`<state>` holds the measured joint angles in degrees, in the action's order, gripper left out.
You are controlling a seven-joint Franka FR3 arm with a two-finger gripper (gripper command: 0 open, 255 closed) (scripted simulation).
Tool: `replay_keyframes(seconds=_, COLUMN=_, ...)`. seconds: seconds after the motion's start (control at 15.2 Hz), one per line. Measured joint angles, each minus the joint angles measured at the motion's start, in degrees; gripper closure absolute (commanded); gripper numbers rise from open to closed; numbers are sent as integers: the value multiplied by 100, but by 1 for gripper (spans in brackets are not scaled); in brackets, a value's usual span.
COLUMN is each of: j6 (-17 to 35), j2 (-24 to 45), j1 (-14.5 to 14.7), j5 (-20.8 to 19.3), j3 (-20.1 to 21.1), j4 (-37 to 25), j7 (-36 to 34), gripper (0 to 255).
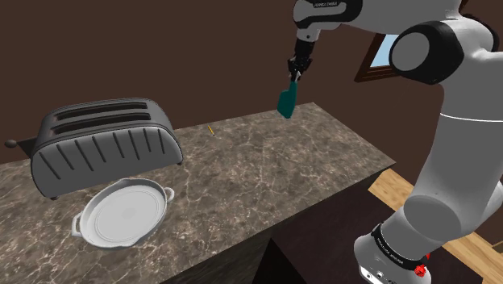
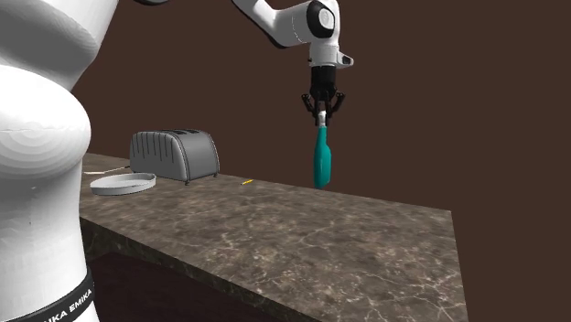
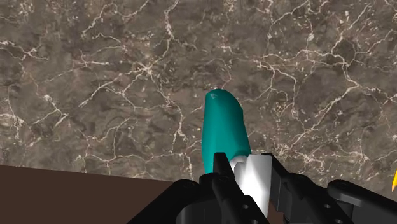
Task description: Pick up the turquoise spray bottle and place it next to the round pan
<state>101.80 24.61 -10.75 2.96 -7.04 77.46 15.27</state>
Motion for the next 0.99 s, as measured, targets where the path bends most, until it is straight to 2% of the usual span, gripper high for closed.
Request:
replay_keyframes(seconds=0.53, j6=-646, j2=78, j1=-37, j5=7, j3=-8, j4=-726, j7=7, gripper=255)
replay_keyframes(seconds=0.86, j6=-449, j2=-434, j1=309, j5=-86, j3=100, j4=-21, j7=-414, gripper=255)
replay_keyframes(seconds=0.99, j6=-303, j2=-788, j1=482, j5=-141, j3=165, j4=475, j7=-639, gripper=255)
